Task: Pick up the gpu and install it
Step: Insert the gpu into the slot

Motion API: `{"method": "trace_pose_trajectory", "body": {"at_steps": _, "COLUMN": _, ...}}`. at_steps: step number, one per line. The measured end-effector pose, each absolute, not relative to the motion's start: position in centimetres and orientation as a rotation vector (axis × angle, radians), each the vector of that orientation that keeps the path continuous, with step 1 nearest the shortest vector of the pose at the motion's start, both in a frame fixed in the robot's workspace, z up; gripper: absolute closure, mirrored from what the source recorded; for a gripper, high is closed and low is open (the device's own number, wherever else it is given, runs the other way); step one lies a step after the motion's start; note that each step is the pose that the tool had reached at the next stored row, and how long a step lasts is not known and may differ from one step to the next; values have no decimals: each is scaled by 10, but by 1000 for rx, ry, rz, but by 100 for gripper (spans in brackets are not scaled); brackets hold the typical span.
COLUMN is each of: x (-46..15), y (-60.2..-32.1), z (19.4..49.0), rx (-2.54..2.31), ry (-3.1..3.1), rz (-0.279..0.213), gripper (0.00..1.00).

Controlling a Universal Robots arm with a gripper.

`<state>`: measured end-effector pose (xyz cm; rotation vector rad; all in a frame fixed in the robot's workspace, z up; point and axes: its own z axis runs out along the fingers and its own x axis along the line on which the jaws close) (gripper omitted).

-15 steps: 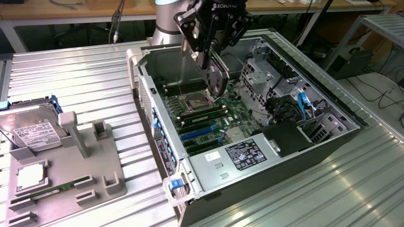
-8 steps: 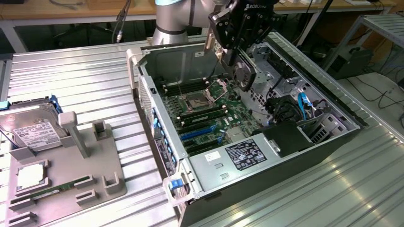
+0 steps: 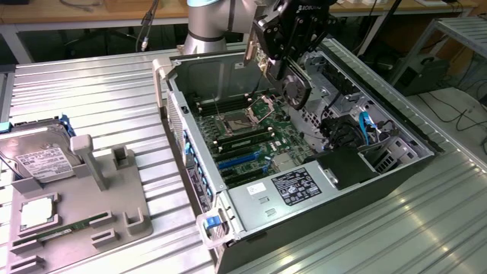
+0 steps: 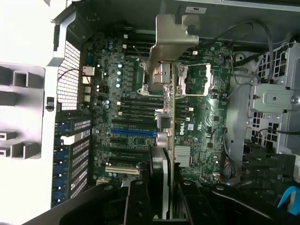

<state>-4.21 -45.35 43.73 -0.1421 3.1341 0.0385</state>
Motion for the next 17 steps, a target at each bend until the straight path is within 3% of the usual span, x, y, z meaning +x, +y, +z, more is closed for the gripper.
{"method": "trace_pose_trajectory", "body": {"at_steps": 17, "x": -42, "y": -454, "z": 437, "rx": -507, "ry": 3099, "rz": 39, "gripper": 72}}
